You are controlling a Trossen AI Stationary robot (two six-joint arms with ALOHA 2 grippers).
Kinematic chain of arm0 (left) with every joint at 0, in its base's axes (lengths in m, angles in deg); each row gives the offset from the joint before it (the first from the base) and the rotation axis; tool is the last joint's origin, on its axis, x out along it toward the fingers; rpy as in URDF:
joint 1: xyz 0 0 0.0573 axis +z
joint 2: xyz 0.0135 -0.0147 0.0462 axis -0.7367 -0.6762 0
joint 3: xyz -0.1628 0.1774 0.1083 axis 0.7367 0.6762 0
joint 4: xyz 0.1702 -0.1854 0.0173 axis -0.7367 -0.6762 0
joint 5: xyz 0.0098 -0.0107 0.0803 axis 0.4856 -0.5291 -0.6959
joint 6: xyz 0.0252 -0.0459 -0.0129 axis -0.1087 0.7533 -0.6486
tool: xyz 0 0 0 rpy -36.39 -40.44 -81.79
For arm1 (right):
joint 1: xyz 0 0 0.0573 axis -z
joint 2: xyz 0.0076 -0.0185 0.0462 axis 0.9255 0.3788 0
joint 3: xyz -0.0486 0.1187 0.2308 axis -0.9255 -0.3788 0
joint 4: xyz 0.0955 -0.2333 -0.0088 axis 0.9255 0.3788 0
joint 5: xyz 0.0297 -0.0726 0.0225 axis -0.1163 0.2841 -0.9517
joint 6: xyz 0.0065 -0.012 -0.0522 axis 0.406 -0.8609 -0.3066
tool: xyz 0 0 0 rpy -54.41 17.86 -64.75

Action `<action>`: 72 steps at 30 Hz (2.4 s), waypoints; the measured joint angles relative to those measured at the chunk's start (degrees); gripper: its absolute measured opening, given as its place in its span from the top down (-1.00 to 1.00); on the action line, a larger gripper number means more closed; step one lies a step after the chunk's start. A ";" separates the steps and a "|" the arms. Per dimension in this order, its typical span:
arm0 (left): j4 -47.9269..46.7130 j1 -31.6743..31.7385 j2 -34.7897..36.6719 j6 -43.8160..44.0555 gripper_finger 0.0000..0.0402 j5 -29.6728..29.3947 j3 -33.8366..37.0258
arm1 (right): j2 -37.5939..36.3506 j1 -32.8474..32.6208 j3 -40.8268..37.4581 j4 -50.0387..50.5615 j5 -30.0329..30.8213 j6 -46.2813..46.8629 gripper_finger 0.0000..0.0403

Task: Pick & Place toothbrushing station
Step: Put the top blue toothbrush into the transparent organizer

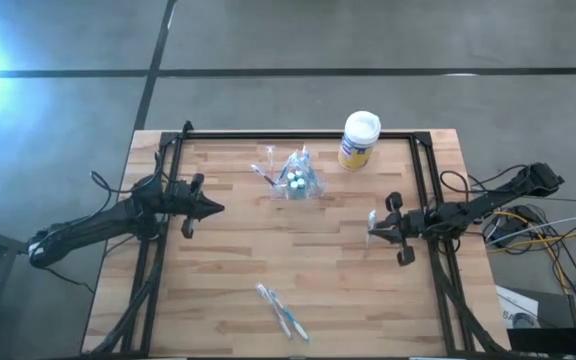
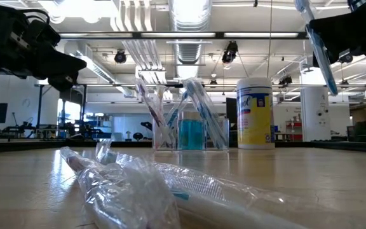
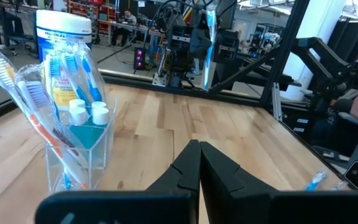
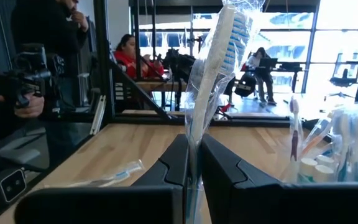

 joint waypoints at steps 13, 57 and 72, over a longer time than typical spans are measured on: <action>0.40 0.02 0.01 0.03 0.96 -0.02 0.00 | 0.00 0.00 0.02 0.23 -0.02 0.81 0.88; 15.47 0.02 0.02 4.39 0.92 -0.66 -0.18 | 14.46 1.50 15.73 1.07 7.55 -1.53 0.89; 18.37 -1.80 -1.82 4.35 0.04 -0.63 -3.98 | 50.17 11.20 43.46 0.92 -4.77 -8.27 0.89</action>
